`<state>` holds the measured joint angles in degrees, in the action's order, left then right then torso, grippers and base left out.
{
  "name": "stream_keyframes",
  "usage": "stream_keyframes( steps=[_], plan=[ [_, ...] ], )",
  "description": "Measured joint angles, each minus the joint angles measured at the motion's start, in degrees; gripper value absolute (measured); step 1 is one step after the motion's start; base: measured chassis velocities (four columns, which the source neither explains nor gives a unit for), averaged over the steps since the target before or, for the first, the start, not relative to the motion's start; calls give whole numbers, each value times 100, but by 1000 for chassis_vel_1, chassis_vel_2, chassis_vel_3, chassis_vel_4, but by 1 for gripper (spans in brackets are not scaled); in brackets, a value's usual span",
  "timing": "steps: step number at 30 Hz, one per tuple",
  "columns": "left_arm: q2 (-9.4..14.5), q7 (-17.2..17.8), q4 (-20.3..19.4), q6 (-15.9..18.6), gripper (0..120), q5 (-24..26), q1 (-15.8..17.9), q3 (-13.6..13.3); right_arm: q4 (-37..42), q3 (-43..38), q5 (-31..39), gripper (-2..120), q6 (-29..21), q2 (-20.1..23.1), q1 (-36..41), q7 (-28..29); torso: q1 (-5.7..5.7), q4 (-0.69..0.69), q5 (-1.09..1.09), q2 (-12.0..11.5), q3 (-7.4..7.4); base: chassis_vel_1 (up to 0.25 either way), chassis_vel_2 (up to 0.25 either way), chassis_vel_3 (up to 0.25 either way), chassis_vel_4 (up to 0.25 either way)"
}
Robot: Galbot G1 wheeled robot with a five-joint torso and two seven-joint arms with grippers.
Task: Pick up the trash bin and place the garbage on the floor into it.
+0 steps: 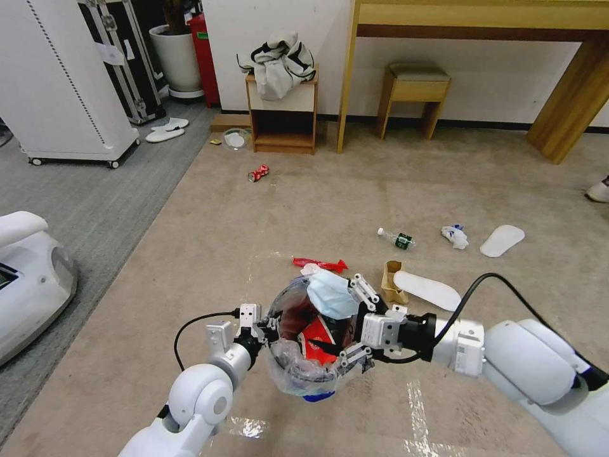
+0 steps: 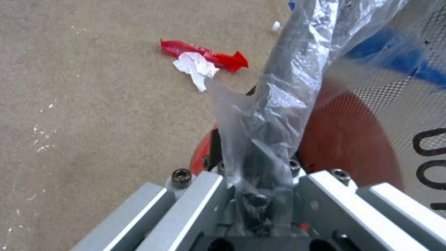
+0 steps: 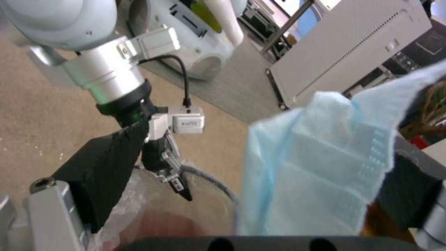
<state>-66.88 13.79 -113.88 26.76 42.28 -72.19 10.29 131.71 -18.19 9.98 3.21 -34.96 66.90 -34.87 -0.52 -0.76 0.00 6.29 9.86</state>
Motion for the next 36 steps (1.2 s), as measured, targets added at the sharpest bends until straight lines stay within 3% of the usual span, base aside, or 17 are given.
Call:
stream_keyframes(
  steps=[14, 20, 36],
  plan=[
    [-96, 14, 58, -2, 1, -41, 49, 17, -8, -241, 219, 100, 204, 271, -52, -432, 0, 0, 0, 0, 0, 0, 0, 0, 0],
    [-123, 15, 44, -4, 1, -58, 41, 24, -203, -28, 229, 100, 509, 329, -187, -849, 0, 0, 1, 0, 0, 0, 0, 0, 0],
    [-218, 241, -4, 117, 1, 172, 83, -28, -328, -29, -716, 100, 1020, 302, -229, -1303, 0, 0, 1, 0, 0, 0, 0, 0, 0]
  ],
)
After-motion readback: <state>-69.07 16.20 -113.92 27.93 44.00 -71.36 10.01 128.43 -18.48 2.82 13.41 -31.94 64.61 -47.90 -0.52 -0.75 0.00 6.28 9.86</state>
